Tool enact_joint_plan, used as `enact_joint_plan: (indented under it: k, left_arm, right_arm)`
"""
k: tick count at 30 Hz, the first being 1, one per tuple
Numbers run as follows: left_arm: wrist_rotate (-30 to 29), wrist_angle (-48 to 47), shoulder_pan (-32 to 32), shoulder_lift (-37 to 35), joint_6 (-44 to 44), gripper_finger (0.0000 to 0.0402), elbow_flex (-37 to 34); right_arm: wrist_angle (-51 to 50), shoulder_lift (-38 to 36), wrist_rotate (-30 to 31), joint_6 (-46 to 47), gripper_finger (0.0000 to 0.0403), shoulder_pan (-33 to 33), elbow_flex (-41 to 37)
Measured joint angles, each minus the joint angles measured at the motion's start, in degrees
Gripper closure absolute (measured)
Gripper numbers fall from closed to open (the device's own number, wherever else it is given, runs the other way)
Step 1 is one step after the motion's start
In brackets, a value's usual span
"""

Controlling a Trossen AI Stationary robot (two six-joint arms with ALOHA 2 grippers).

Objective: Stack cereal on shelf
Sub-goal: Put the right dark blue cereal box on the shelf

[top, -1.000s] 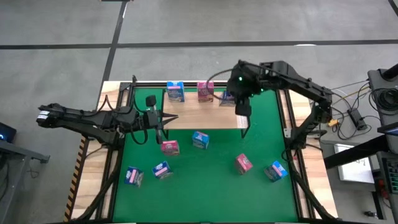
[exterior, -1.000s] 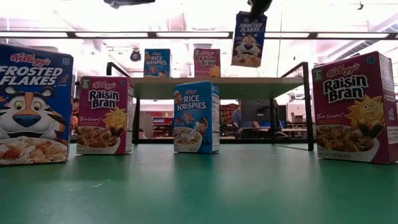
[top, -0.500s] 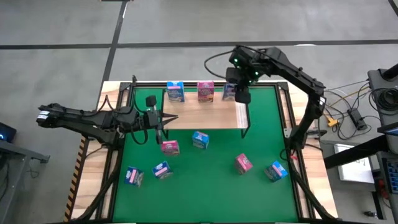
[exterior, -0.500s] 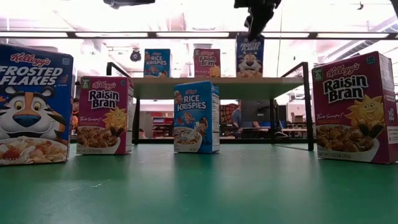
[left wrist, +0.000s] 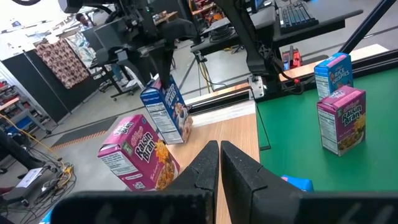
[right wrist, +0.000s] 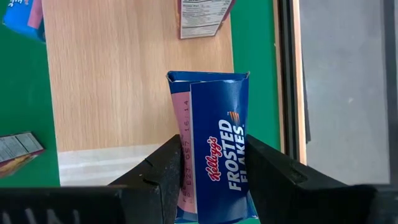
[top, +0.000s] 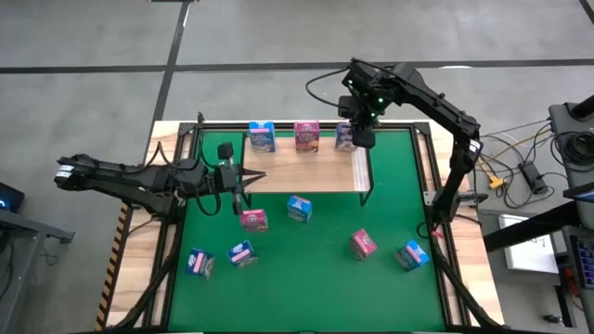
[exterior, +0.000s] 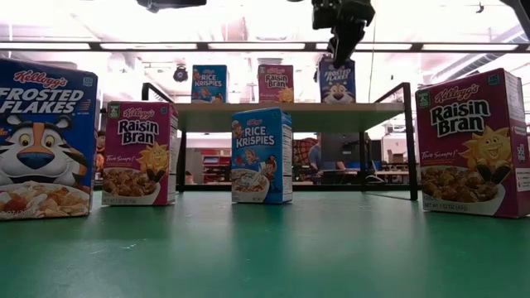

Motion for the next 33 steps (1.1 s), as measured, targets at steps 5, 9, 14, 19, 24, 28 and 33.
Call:
enact_joint_plan:
  k: [5, 9, 14, 19, 24, 28, 33]
  left_arm:
    - [0.0, 0.0, 0.0, 0.0, 0.0, 0.0401, 0.0]
    - [0.0, -0.2, 0.0, 0.0, 0.0, 0.0401, 0.0]
    - [0.0, -0.2, 0.0, 0.0, 0.0, 0.0401, 0.0]
    - [0.0, -0.2, 0.0, 0.0, 0.0, 0.0401, 0.0]
    - [0.0, -0.2, 0.0, 0.0, 0.0, 0.0401, 0.0]
    - [0.0, -0.2, 0.0, 0.0, 0.0, 0.0402, 0.0]
    - [0.0, -0.2, 0.0, 0.0, 0.0, 0.0402, 0.0]
  right_arm:
    - [0.2, 1.0, 0.1, 1.2, 0.0257, 0.0, 0.0]
    - [0.4, 1.2, 0.1, 1.9, 0.0257, 0.0, 0.0]
    - [0.5, 1.2, 0.1, 2.8, 0.0257, 0.0, 0.0]
    - [0.2, 1.1, 0.1, 0.7, 0.0257, 0.1, 0.0]
    - [0.4, 1.1, 0.6, 1.4, 0.0256, 0.1, 0.0]
    - [0.4, 1.1, 0.6, 1.9, 0.0244, 0.1, 0.0]
    - [0.6, 1.1, 0.6, 3.1, 0.0217, 0.1, 0.0]
